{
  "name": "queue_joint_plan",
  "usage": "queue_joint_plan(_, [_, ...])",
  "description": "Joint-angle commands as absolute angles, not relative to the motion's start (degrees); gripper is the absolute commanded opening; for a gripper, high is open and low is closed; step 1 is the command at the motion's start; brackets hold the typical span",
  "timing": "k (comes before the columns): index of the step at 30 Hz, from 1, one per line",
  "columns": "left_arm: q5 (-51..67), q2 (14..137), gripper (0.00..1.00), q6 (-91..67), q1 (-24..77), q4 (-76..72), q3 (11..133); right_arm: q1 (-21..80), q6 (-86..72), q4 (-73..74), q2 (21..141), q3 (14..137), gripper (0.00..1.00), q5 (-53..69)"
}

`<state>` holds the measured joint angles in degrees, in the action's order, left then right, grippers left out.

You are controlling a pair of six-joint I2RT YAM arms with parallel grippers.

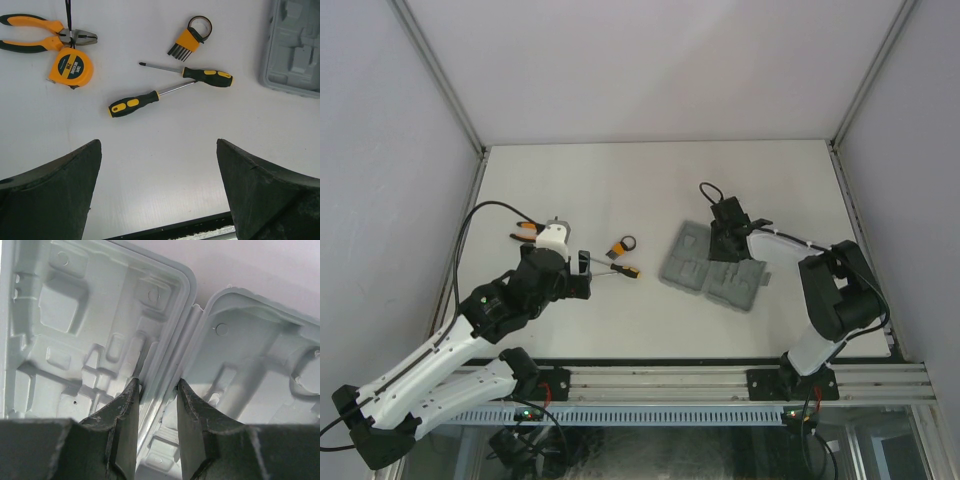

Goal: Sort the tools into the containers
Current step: Adjust the storage box at the center of the board.

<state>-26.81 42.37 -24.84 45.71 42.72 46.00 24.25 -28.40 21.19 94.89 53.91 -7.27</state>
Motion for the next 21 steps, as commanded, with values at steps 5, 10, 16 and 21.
queue_joint_plan(5, [-26.59, 42.08, 1.00, -23.93, 45.44, 41.84, 48.16, 25.20, -14.84, 20.63, 93.49, 53.77, 0.00, 3.53])
queue_joint_plan(10, [-26.63, 42.18, 1.00, -23.85, 45.44, 41.84, 48.13, 27.05, -11.89, 21.91, 96.32, 57.68, 0.00, 2.55])
queue_joint_plan(16, [-26.71, 42.19, 1.00, -23.91, 45.44, 41.89, 48.15, 28.61, -9.57, 23.69, 98.83, 63.42, 0.00, -0.91])
queue_joint_plan(21, [-26.89, 41.97, 1.00, -23.99, 45.44, 41.92, 48.06, 28.13, -8.97, 24.75, 98.17, 66.53, 0.06, -0.71])
